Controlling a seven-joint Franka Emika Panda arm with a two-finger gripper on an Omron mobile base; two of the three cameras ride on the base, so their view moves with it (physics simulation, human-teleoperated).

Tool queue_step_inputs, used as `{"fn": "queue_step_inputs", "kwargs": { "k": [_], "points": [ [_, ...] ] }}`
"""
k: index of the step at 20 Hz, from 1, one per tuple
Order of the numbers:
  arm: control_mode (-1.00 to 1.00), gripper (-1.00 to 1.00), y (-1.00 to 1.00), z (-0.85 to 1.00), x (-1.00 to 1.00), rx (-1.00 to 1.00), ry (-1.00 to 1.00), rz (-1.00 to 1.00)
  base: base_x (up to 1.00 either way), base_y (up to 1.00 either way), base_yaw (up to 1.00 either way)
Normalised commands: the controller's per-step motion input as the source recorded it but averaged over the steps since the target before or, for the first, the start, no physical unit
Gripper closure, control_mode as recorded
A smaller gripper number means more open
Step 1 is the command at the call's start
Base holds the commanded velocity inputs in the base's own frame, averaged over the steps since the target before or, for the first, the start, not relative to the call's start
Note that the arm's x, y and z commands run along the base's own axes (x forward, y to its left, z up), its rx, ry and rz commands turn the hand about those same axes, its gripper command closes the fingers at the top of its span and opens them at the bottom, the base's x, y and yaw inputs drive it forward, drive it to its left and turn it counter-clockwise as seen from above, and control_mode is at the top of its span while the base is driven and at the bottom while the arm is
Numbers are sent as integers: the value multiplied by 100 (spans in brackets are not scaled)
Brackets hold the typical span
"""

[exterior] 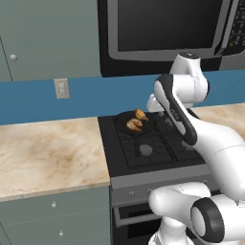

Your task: Take the chicken drumsticks from the pan and place one on each plate on the dining counter.

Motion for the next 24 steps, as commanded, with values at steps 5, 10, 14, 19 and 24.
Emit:
{"fn": "queue_step_inputs", "kwargs": {
  "k": [5,10,14,19,24],
  "points": [
    [-100,-100,0,-11,10,0,-5,0,0,0,0],
    [-100,-100,-13,-48,21,0,-13,0,0,0,0],
    [-100,-100,-27,-53,30,0,-13,0,0,0,0],
    [-100,-100,-29,-30,64,3,-6,0,0,0,0],
    [-100,-100,-12,-13,90,7,-1,0,0,0,0]
  ]
}}
